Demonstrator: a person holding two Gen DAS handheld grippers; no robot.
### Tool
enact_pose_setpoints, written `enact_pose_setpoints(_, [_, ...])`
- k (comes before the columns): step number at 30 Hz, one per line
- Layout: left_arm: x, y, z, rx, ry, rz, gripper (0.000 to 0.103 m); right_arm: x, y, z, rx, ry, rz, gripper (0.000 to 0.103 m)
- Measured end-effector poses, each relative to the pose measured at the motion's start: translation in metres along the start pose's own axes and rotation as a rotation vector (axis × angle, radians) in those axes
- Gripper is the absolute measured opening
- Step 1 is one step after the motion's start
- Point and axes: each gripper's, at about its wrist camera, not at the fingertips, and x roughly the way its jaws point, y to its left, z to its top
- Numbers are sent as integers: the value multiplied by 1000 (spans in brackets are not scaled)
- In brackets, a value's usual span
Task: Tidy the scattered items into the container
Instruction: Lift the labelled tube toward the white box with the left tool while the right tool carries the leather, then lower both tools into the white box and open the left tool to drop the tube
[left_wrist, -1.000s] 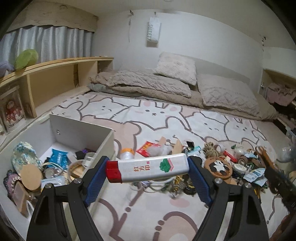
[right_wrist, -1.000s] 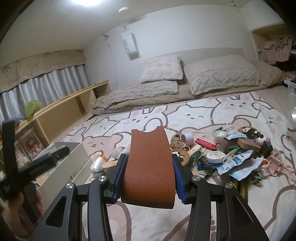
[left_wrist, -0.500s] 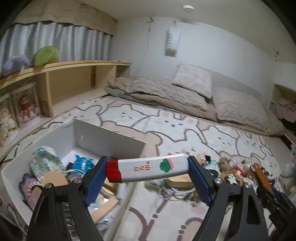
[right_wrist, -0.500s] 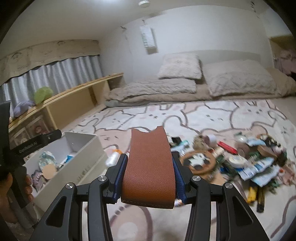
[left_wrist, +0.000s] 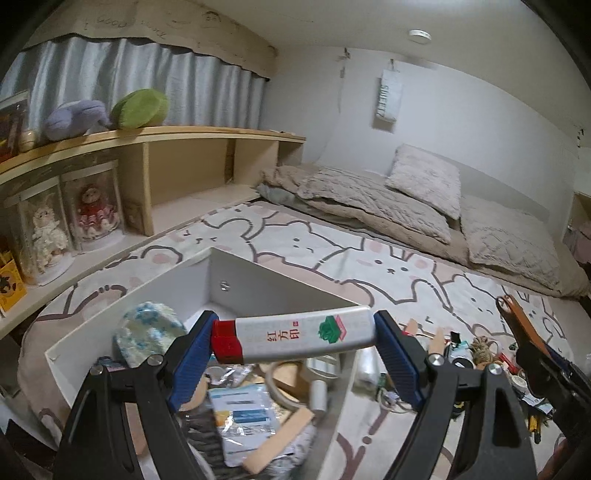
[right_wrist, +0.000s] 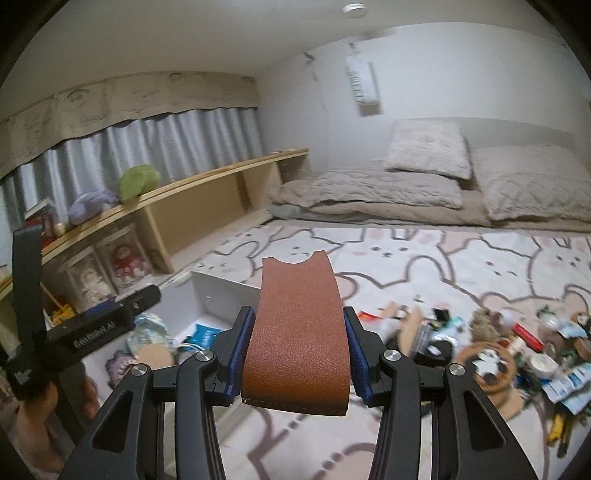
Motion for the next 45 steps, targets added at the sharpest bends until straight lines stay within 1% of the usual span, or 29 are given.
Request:
enact_pose_setpoints(4, [1,19,2,-35,1,25,84,12,24,8,-34,13,37,48])
enact_pose_setpoints(7, [3,31,2,-63,9,27,84,22,40,11,-47,31,70,48])
enact_pose_setpoints(12, [6,42,2,-70,17,46,84,38,60,15,-56,67,113,48])
enact_pose_setpoints(17, [7,57,1,-80,24,70,84,64,79,22,-53,138,148,48])
enact_pose_setpoints(23, [16,71,-3,-82,53,98,84,93,97,31,-71,218,172,48])
enact_pose_setpoints(28, [24,82,-6,-92,76,111,84,116,107,39,-53,299,228,48])
enact_pose_setpoints(34, [34,91,-12,-91,111,152,84,144,119,49,-63,363,227,48])
enact_pose_setpoints(39, [39,103,-15,-116,133,187,85,164,128,51,-83,414,230,48])
enact_pose_setpoints(41, [41,109,-15,-125,139,202,88,174,134,50,-123,440,229,48])
enact_pose_setpoints(42, [41,111,-16,-130,139,207,91,179,138,48,-160,451,220,48])
enact_pose_setpoints(45, [40,120,-16,-150,138,215,92,198,145,40,-230,500,208,48])
